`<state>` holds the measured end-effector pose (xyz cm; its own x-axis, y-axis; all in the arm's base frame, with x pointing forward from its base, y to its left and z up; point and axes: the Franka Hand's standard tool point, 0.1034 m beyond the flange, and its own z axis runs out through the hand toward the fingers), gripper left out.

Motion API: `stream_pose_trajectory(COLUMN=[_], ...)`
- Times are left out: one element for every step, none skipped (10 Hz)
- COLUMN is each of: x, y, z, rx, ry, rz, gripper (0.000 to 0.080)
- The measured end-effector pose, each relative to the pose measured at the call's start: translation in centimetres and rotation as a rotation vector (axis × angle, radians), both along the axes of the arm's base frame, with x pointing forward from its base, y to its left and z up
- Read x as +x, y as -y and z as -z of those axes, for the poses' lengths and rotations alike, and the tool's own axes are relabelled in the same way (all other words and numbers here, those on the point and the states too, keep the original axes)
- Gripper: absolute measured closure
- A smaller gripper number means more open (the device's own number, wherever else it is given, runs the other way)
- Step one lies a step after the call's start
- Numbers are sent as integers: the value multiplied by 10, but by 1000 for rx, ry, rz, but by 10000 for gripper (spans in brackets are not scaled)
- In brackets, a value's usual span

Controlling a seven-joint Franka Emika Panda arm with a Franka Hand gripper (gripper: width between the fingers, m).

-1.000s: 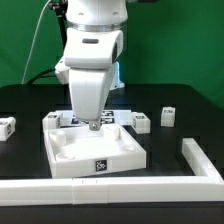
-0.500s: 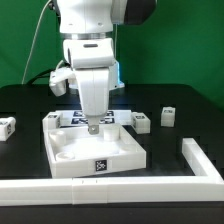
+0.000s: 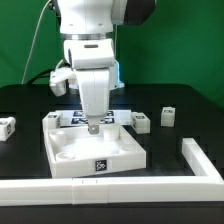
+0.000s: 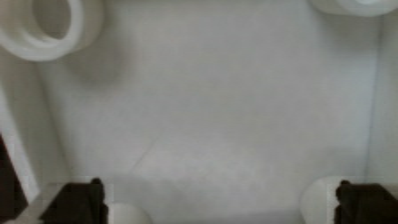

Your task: Assemble one leg

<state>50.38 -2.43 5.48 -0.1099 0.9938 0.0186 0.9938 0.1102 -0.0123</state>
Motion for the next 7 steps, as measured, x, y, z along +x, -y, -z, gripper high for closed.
stream_pose_trajectory(x=[-21,-35,-45,-55,-61,-65,-66], y=[-1,0,1,5,8,9,10], z=[7,13,17,24,31,38,43], rx=[1,2,4,6,10,13,15], ry=[-21,-38,-55,-70,-86,-98,-99], rz=[-1,1,3,9,17,22,26], gripper=[150,150,150,150,150,150,150])
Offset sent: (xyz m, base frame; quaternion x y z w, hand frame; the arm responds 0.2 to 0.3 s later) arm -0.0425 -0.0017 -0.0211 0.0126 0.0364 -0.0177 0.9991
